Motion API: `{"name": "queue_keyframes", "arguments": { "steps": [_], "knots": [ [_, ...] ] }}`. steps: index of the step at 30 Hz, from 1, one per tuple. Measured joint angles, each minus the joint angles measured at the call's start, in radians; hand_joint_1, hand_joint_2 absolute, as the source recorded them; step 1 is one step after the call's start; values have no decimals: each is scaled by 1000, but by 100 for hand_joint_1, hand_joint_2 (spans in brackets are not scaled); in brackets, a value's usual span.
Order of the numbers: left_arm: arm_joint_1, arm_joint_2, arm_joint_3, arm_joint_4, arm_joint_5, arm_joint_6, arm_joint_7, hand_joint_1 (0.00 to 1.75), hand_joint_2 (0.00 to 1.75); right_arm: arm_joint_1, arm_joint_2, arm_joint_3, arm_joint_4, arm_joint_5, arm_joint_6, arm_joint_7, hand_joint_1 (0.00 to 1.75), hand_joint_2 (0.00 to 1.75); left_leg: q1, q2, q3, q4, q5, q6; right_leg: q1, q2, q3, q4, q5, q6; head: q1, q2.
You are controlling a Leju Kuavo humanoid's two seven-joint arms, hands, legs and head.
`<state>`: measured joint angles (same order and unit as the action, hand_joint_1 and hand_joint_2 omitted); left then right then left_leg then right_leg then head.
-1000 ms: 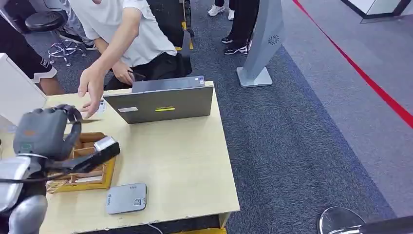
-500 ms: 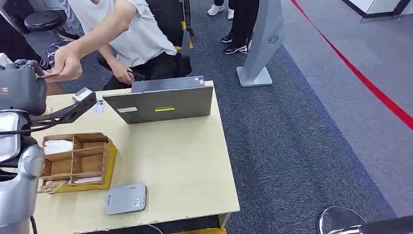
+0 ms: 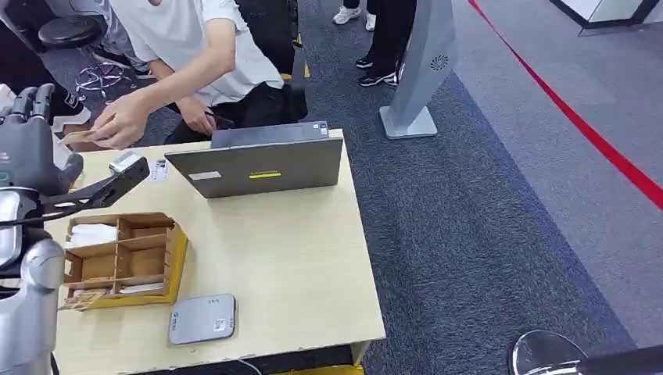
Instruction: Pass the card to the sensor for recognition and then transmit it.
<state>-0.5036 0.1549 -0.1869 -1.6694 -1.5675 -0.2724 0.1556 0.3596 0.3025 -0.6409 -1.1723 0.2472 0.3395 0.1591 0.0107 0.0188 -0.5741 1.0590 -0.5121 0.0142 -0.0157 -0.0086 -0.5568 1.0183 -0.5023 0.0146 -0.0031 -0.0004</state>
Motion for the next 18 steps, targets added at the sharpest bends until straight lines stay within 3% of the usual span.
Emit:
{"name": "queue_keyframes", "arguments": {
  "steps": [4,9,12,14,18],
  "knots": [
    [79,0,30,-116,59,12,-45,0,175,1,0,0,5,-25,-40,-1,0,175,0,0,0,0,0,0,0,0,0,0,0,0,0,0],
    [280,30,88,-299,200,52,-91,0,175,14,0,12,10,-91,-106,6,0,175,0,1,-1,-1,-1,-1,0,1,-1,0,-1,-1,1,0],
    [444,44,186,-415,366,103,-138,0,175,31,0,35,7,-141,-160,19,0,175,0,2,-1,-1,-2,-1,0,1,-2,0,-2,-1,0,0],
    [541,39,257,-467,479,103,-163,0,175,38,0,45,2,-159,-185,27,0,175,0,2,-1,-1,-2,-1,0,1,-2,0,-3,-2,0,0],
    [541,39,257,-467,479,103,-163,0,175,38,0,45,2,-159,-185,27,0,175,0,2,-1,-1,-2,-1,0,1,-2,0,-3,-2,0,0]
  ]
}}
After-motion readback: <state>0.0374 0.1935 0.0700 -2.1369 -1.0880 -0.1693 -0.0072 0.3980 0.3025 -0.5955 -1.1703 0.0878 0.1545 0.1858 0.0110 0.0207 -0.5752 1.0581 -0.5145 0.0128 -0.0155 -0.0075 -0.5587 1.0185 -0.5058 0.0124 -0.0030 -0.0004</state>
